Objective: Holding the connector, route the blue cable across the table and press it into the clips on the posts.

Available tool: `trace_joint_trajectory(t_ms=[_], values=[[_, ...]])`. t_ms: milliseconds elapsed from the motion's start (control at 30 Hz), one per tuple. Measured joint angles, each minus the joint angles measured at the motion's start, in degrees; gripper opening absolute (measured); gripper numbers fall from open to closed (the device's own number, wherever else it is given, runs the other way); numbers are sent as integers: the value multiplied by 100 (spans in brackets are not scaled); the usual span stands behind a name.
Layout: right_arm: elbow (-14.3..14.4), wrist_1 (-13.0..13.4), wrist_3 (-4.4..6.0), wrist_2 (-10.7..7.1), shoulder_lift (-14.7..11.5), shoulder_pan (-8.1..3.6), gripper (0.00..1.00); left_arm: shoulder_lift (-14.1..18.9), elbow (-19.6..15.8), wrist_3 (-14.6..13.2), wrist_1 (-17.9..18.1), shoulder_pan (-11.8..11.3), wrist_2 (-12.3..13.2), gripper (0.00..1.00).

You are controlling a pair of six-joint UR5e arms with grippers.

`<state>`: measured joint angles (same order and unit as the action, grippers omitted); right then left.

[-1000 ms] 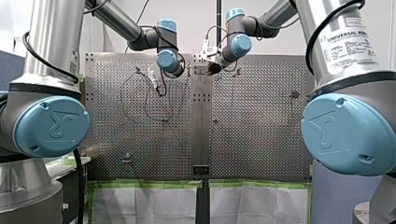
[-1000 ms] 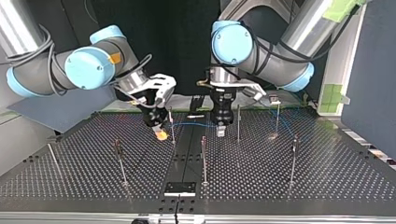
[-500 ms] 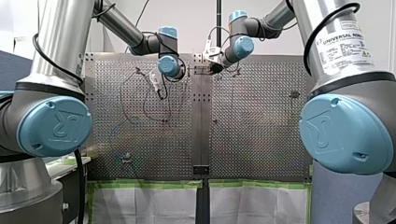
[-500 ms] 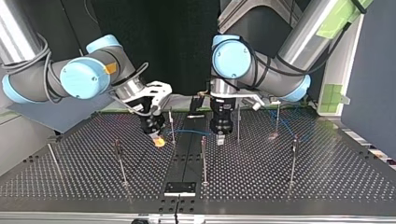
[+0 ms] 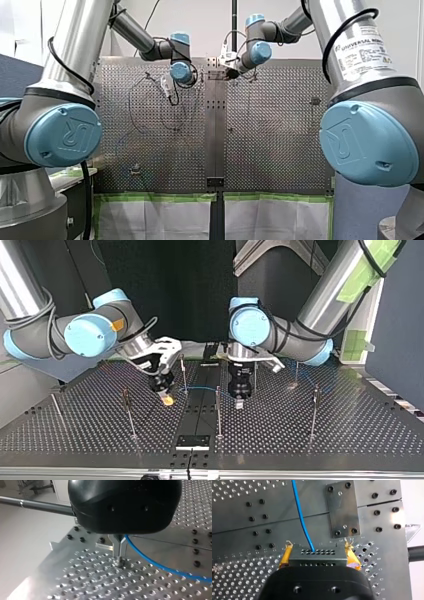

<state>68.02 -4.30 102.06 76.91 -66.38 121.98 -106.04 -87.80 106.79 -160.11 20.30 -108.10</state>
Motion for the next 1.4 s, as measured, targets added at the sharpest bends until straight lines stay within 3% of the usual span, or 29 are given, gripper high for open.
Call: trace_joint_trajectory(t_ms=[267,533,600,667,700,767,800,867,900,967,1033,1400], values=[[-150,21,0,0,161,-158,0,-340,203,-9,39,-130,60,0],[-330,26,0,0,210,-273,0,-393,331,-9,3,-294,107,0],[-347,26,0,0,213,-285,0,-392,334,-7,-34,-312,111,4],[-357,24,0,0,214,-295,0,-390,334,0,-57,-318,113,18],[-359,23,0,0,215,-300,0,-389,334,3,-67,-316,114,18],[-360,20,-1,0,215,-305,0,-388,335,17,-76,-310,116,39],[-360,19,-1,0,216,-306,0,-388,335,31,-81,-306,121,39],[-361,18,-2,0,216,-307,0,-387,336,52,-102,-298,143,64],[-361,18,-4,0,216,-308,0,-387,336,66,-121,-293,159,64],[-362,15,-10,0,216,-307,0,-386,336,83,-152,-287,175,95],[-362,12,-13,0,216,-307,0,-371,338,113,-203,-285,187,100],[-362,-8,-26,0,216,-310,0,-54,336,188,-632,-248,187,100]])
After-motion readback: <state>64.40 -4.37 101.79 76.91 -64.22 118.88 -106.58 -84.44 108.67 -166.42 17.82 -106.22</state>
